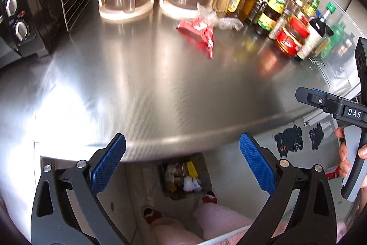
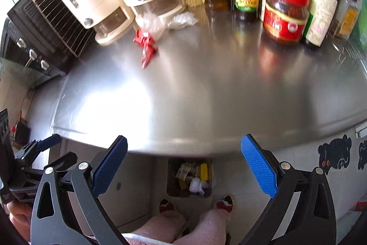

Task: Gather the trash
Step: 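Raise both tools back up to the counter, then grasp the red wrapper with the left tool while the right tool grasps clear plastic film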

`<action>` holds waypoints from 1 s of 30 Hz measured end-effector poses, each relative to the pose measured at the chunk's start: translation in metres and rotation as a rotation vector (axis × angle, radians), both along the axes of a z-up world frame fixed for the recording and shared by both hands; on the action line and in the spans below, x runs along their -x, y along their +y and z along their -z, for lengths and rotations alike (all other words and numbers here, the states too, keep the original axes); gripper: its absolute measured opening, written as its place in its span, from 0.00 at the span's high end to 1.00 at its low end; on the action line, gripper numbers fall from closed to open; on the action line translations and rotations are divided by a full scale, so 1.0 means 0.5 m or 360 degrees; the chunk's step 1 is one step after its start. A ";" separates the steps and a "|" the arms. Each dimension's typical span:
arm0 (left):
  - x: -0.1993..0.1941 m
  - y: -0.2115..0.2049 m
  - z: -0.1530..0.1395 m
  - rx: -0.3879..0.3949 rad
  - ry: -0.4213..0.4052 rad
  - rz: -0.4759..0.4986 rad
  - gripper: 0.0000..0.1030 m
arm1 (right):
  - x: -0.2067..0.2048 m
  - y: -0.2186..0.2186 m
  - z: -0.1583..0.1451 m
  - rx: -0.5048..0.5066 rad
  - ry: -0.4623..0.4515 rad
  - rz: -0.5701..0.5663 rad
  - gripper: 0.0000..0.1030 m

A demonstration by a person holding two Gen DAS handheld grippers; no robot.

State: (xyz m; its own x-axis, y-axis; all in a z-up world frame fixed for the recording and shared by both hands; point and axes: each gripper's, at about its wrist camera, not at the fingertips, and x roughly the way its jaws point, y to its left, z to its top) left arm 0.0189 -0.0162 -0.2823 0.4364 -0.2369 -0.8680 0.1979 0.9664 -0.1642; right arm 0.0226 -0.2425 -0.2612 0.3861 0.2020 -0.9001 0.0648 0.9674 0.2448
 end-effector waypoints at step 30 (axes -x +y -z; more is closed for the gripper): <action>-0.309 -0.150 0.096 0.0019 0.0029 0.0100 0.56 | -0.413 -0.019 0.113 -0.0025 -0.0045 -0.0149 0.57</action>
